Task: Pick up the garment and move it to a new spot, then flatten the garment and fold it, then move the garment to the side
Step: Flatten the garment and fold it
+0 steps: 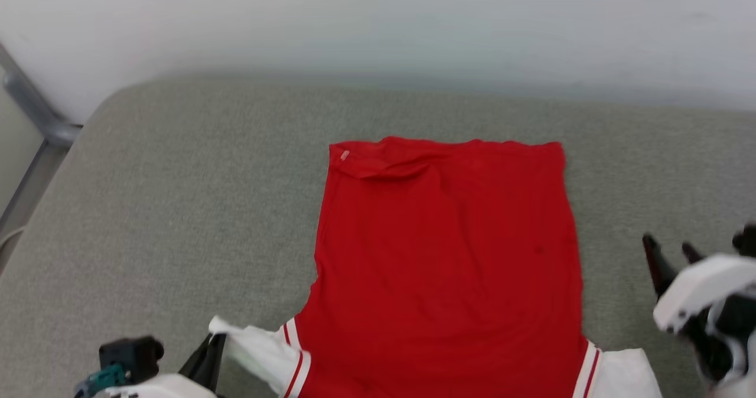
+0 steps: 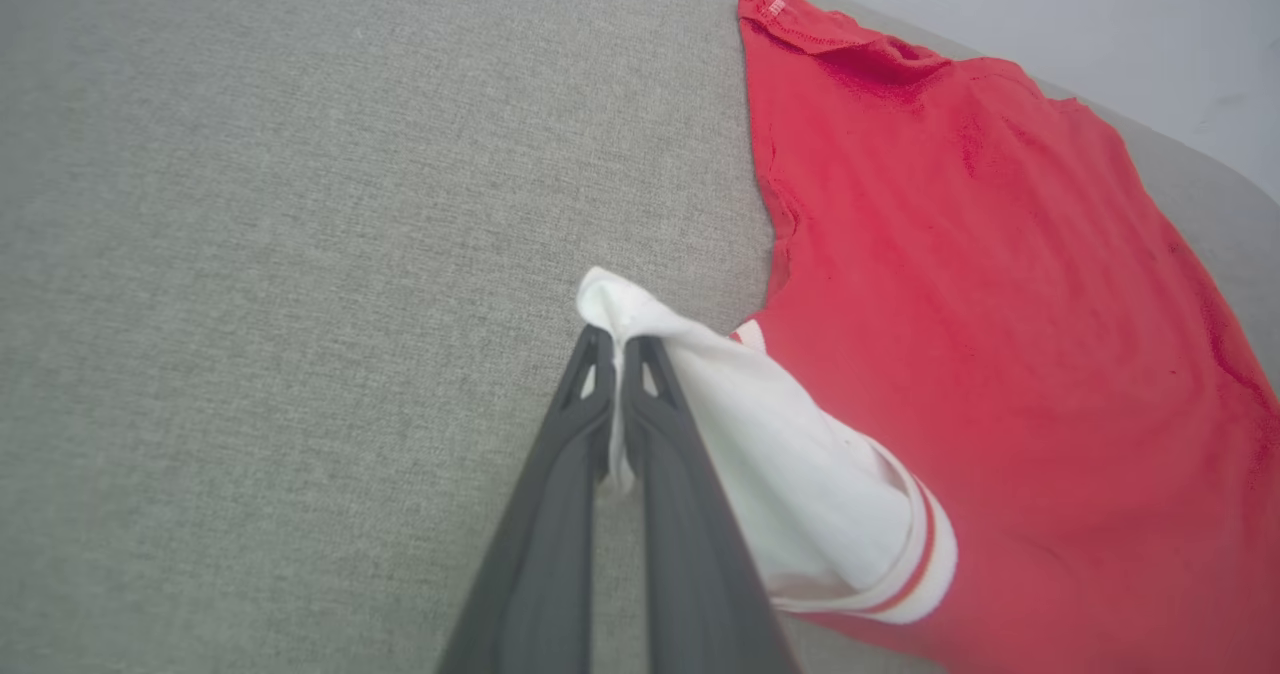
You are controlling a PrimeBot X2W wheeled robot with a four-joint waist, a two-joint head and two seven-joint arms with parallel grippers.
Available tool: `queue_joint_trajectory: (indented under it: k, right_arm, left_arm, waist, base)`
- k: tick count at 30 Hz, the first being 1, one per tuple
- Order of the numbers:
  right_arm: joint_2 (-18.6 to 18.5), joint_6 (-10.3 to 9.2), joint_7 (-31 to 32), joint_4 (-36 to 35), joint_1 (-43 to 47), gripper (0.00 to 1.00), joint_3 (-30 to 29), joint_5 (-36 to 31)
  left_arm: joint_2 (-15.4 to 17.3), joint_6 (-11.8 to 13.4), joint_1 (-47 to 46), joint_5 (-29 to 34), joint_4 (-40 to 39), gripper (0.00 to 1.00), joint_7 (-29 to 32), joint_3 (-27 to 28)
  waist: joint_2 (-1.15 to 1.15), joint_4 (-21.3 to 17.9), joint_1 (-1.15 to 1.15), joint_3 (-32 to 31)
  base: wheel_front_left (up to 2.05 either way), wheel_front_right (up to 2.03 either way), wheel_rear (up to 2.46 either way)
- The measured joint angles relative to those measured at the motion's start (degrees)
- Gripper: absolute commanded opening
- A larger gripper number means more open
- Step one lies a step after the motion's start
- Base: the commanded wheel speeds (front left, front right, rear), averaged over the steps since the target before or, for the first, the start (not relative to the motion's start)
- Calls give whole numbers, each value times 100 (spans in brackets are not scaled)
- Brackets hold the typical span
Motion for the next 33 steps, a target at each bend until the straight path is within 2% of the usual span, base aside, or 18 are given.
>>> queue_joint_trajectory:
  k: [5,15,20,27,28,29,30,33]
  right_arm:
    - [-381,1,673,760,-1313,100,21,-47]
    - [-880,0,1789,1629,-3424,100,169,-552]
    - [-972,0,2301,2014,-3948,100,186,-829]
    - [-993,4,2938,2396,-4157,100,-27,-1112]
    - [-990,4,3039,2425,-4180,53,-47,-1136]
    - [-984,4,3108,2438,-4184,18,-74,-1163]
    - [-966,4,3151,2446,-4188,0,-120,-1162]
    - [-973,2,3238,2491,-4178,0,-92,-1255]
  left_arm:
    - [-138,-236,-559,189,-138,0,-129,-99]
    - [-513,-764,-1485,422,-91,0,-375,-327]
    - [-644,-951,-1751,468,38,0,-488,-381]
    - [-772,-1056,-1858,467,223,0,-590,-411]
    - [-779,-1057,-1860,466,250,0,-602,-415]
    - [-783,-1059,-1863,465,274,0,-605,-415]
    - [-786,-1061,-1869,461,296,0,-606,-415]
    - [-787,-1058,-1887,438,333,0,-624,-402]
  waist:
    - [0,230,1,509]
    - [0,886,1,1574]
    - [0,1193,1,2007]
    - [0,1411,0,2320]
    - [0,1408,-1,2324]
    - [0,1403,-1,2321]
    - [0,1399,-1,2316]
    - [0,1370,-1,2269]
  base:
    - [0,0,0]
    - [0,0,0]
    - [0,0,0]
    - [0,0,0]
    - [0,0,0]
    - [0,0,0]
    - [0,0,0]
    - [0,0,0]
